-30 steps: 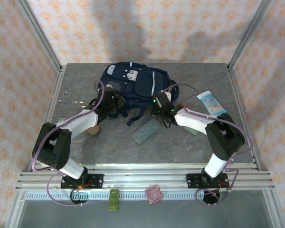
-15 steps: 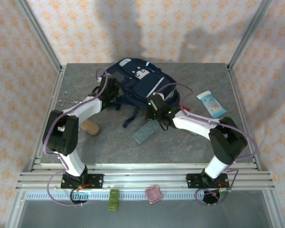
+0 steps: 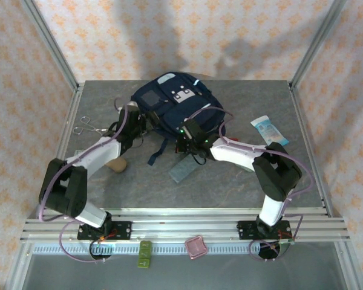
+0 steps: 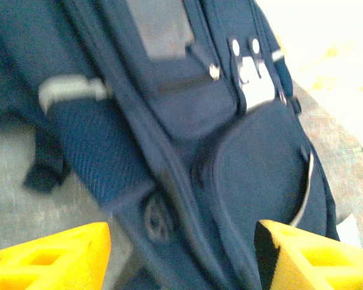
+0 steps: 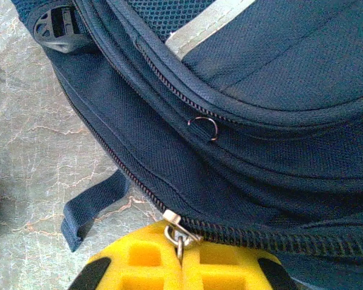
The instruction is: Pack books, pencil case, and school supplies into a backpack
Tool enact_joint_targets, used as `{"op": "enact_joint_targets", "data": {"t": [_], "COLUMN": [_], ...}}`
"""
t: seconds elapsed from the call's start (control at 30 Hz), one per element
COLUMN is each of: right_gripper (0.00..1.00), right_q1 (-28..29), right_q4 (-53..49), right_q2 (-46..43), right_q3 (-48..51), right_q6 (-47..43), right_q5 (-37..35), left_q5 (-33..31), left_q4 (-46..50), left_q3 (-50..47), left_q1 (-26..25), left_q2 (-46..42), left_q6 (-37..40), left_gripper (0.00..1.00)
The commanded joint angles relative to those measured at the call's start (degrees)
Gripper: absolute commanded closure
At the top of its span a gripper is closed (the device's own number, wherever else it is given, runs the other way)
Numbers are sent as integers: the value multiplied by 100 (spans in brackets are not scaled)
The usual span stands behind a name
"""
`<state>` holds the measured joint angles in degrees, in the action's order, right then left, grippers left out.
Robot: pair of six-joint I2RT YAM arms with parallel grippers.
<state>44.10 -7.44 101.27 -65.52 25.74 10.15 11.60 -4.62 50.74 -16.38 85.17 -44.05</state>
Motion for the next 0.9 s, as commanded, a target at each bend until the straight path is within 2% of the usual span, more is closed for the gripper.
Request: {"op": "enact_joint_targets", "data": {"t": [0.0,0.13,0.3,0.4,0.5,0.57,0.73,0.87], "right_gripper": [100,100,100,100,100,100,100,100], "right_q1": [42,39,61,68,74,81,66,-66], "right_q4": [339,432,436,419,412,340,-143,-559], "right_q2": [48,100,112,69,13,-19,-131,-317], "right_q3": [-211,-181,-173,-137,-110,-123,-158,10], "right_q6": [75,133,155,180,191,185,77,28], "right_q5": [102,222,269,268,293,259,-232,-544], "left_q5": [170,265,-256,-272,-198,-242,-601,-757], "left_q4": [-384,-1222,-1712,-2087,-2096,-1948,-1711,-1331], "left_q3": [-640,-1272,-1164,-1023,-733,-525,-351,-273], "left_q1": [-300,-563,-879,-927,-948,-955,-904,-734], "left_q2": [-353,-407,-129,222,714,949,1077,996], "left_q6": [-412,-797,-666,-684,-662,-631,-497,-372], "left_gripper": [33,31,31,31,36,46,100,100]}}
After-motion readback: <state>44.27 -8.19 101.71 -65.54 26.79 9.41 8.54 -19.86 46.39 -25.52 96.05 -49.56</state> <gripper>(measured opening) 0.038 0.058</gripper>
